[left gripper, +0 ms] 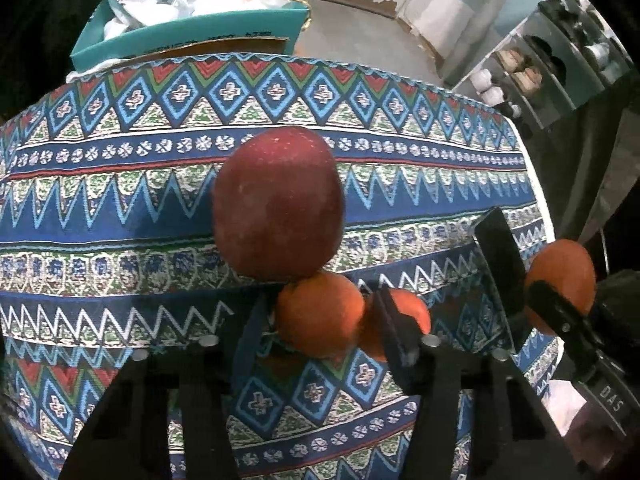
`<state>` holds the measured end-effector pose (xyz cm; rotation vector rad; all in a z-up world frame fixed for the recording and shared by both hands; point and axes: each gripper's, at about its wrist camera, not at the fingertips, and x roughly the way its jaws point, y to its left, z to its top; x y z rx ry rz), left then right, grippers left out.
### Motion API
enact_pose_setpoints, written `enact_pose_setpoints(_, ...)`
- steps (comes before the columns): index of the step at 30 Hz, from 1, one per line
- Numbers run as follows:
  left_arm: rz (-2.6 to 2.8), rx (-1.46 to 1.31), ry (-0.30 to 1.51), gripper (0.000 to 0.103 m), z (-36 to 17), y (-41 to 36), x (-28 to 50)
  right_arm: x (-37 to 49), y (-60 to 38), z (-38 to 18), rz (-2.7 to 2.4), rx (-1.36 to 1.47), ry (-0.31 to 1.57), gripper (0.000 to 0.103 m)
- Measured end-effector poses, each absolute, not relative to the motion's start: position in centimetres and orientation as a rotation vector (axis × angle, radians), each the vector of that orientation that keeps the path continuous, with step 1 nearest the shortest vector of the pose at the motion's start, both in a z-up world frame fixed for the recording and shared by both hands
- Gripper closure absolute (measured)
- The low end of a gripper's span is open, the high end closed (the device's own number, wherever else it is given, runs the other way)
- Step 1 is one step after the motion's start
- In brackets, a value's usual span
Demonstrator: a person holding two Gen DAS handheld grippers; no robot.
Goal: Organize fruits
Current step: 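Grasp the small orange with the left tool while the right grasps the large orange, then lift both oranges and carry them over the glass bowl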
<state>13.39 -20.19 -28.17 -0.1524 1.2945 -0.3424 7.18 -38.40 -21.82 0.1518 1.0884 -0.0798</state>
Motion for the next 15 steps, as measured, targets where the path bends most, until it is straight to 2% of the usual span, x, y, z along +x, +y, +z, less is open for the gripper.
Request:
enact_pose_setpoints(8,-0.345,-0.112,1.271,0.057,-27.8,-20.1,12.8,7.2,-38.2,-21.7,-0.071,0.155,1.087,0.034)
enact_pose_setpoints(15,-0.347,-0.027,1.18,0.058,-24.6,-19.6,11.7,7.2,-37.2,-20.7,-0.064,0.125,1.058,0.034)
